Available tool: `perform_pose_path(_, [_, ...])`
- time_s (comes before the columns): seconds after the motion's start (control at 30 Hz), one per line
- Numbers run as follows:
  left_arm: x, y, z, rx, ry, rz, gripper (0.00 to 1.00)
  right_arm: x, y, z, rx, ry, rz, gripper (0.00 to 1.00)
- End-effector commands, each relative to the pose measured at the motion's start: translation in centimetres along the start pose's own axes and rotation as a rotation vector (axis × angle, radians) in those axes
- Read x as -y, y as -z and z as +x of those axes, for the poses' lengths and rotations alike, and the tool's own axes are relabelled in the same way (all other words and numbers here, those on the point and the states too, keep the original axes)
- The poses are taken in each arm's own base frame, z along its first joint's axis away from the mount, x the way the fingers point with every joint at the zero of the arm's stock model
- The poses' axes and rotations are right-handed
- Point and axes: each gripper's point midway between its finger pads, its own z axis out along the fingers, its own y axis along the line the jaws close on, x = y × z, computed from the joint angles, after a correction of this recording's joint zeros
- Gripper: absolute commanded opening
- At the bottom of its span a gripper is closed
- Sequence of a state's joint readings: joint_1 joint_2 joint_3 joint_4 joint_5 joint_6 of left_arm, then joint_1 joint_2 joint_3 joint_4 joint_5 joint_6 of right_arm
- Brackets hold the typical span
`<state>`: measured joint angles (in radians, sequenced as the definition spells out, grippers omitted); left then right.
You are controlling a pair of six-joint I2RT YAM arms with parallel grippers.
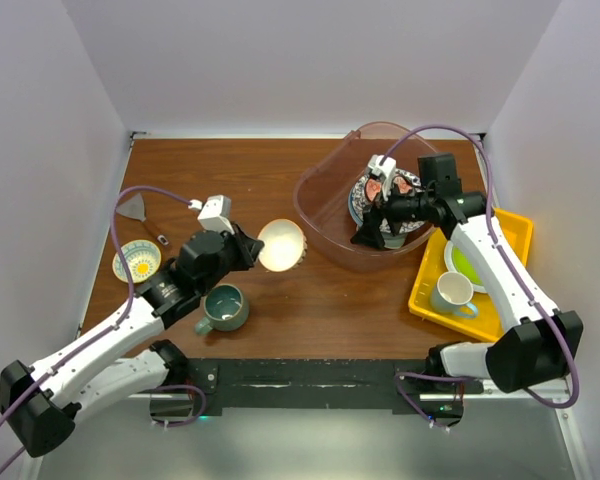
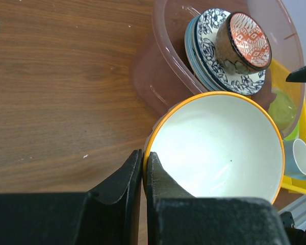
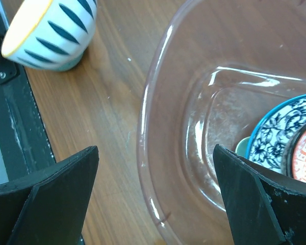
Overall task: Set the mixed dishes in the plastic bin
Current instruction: Pick up the bowl from the center of the board.
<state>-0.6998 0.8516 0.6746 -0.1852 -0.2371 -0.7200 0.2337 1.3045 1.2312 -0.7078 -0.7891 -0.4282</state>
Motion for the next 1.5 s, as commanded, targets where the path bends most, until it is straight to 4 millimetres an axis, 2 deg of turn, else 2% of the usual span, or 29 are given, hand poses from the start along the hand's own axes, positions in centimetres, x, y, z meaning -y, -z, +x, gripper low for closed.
perform_pose_path(0.0, [2.8, 0.1, -3.7, 0.161, 0.06, 0.029, 0.0, -0.2, 0.4, -1.0, -0.022, 0.024, 0.026, 0.98])
perform_pose_path(0.3, [4.5, 0.2, -2.4, 0.163, 0.019, 0.002, 0.0, -0.9, 0.1, -1.1, -0.032, 0.001, 0.014, 0.98])
perform_pose_path(0.57, [5.4, 0.1, -2.1, 0.181, -0.022, -0.036, 0.0, -1.2, -0.4, -0.6, -0.05, -0.034, 0.0, 0.98])
perform_pose_path(0.83, [6.7, -0.2, -1.7, 0.185, -0.036, -0.039, 0.0, -2.0, -1.7, -0.3, -0.067, -0.07, -0.049, 0.98])
perform_pose_path(1.07, [7.2, -1.0, -0.8, 0.174, -0.053, -0.104, 0.0, -3.2, -2.5, -1.6, -0.062, -0.082, -0.086, 0.98])
perform_pose_path(1.3, [7.8, -1.1, -1.3, 0.189, -0.048, -0.166, 0.0, -4.3, -2.8, -3.4, -0.058, -0.06, -0.103, 0.98])
perform_pose_path(1.4, [8.2, -1.0, -1.7, 0.198, -0.037, -0.173, 0.0, -4.4, -3.6, -3.2, -0.085, -0.044, -0.061, 0.98])
perform_pose_path(1.43, [8.2, -1.1, -1.8, 0.203, -0.032, -0.179, 0.0, -4.2, -4.0, -3.1, -0.094, -0.032, -0.037, 0.98])
perform_pose_path(1.47, [8.6, -0.9, -2.1, 0.207, -0.026, -0.177, 0.0, -3.2, -4.2, -2.7, -0.12, -0.023, 0.035, 0.98])
